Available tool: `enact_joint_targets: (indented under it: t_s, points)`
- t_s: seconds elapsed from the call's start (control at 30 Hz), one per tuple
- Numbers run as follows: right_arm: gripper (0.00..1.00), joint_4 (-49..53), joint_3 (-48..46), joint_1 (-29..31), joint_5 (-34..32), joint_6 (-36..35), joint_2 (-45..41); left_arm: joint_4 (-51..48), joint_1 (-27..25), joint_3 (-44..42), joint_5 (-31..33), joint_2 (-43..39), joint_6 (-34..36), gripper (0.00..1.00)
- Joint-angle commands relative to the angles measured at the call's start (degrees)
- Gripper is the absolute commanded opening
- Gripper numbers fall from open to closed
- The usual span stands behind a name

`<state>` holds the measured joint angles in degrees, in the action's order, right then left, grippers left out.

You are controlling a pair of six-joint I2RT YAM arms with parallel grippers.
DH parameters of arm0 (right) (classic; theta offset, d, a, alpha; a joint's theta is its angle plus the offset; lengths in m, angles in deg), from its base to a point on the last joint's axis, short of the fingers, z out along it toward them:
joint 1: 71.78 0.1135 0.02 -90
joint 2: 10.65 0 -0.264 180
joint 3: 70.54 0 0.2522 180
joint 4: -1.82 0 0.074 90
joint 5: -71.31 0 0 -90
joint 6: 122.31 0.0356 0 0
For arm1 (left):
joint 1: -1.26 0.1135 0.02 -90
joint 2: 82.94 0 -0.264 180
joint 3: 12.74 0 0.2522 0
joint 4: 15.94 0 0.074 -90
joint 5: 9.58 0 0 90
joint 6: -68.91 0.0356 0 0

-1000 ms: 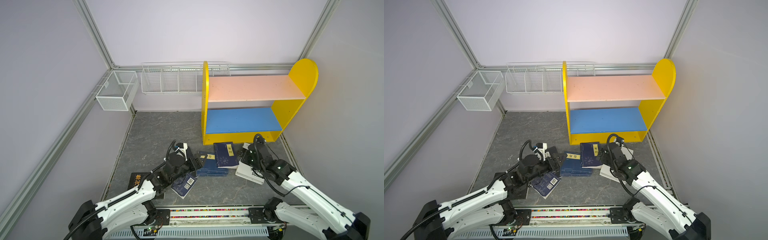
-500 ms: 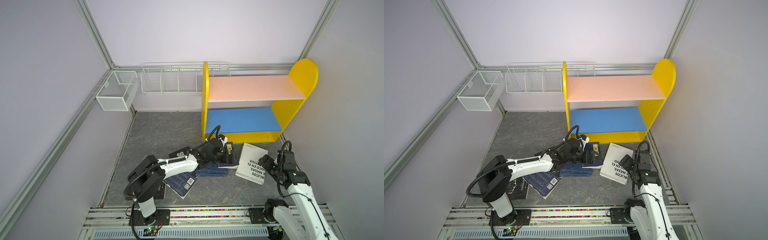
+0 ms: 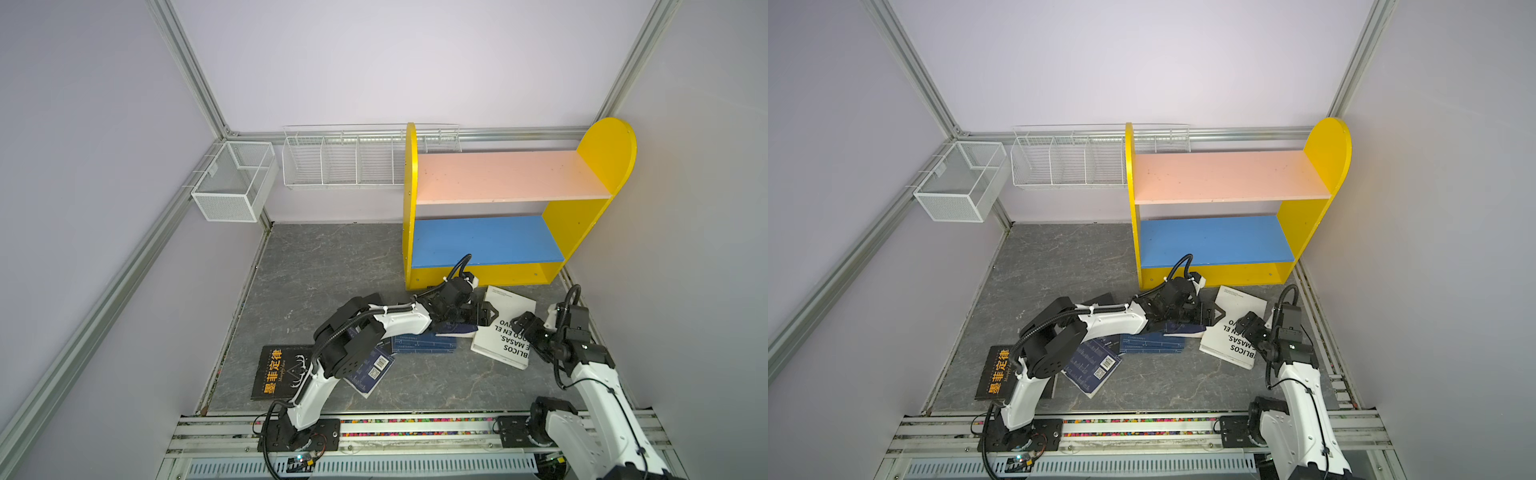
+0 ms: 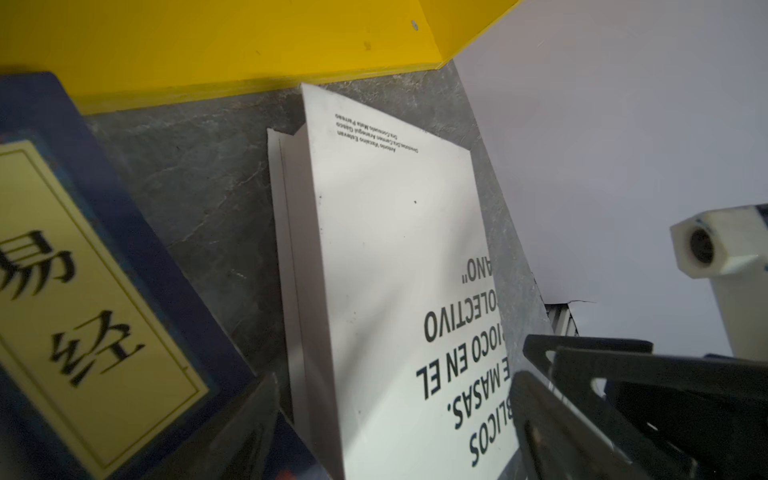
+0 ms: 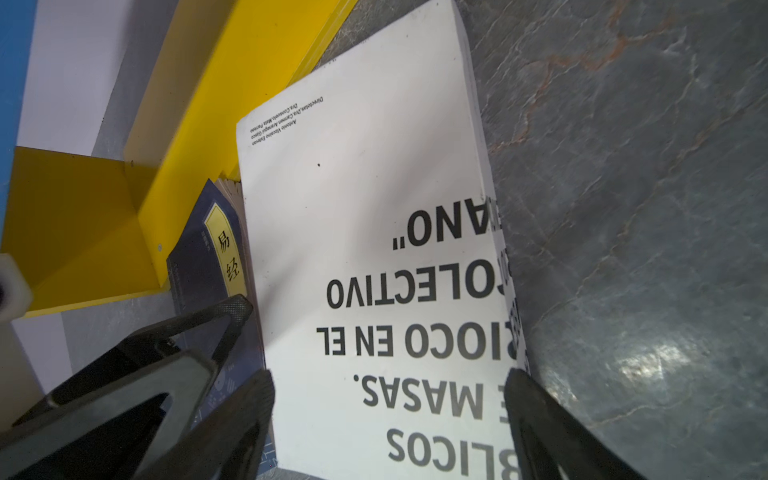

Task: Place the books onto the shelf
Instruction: 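Grasp the white paperback's edges with the left and right grippers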

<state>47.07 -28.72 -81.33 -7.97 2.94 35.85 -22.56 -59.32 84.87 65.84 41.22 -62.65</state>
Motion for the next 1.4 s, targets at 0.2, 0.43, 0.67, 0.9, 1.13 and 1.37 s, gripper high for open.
enact_joint_targets:
  t_s: [0.2, 0.43, 0.67, 0.9, 1.13, 1.37]
  points:
    - [0.89, -0.38, -1.95, -2.54, -0.31, -1.53, 2.59, -3.23, -2.17, 6.93, -0.67, 5.03, -0.25, 0.74]
    - [0.89, -1.18, -2.76, -2.95, 0.05, -2.54, 6.55, -1.34, -2.62, 6.91, -1.32, 4.98, -2.0, 0.63]
    - [0.89, -2.79, -2.81, -3.03, 3.89, -2.46, 8.74, 4.97, -2.79, 4.22, -4.0, 3.08, -5.78, 0.36]
    - [0.89, -0.51, -1.21, -3.03, 4.39, -3.34, 5.13, -0.56, -3.21, 6.38, -3.23, 2.63, -4.88, 0.11]
    - [0.89, -0.48, -0.81, -3.15, 4.78, -4.6, 4.53, -3.27, -3.64, 6.86, -2.46, 1.75, -4.58, 0.0]
    - [0.89, 6.43, 7.55, -5.8, 5.49, -8.21, 1.67, -4.93, -3.64, 5.97, -2.4, -4.11, -3.39, 0.0]
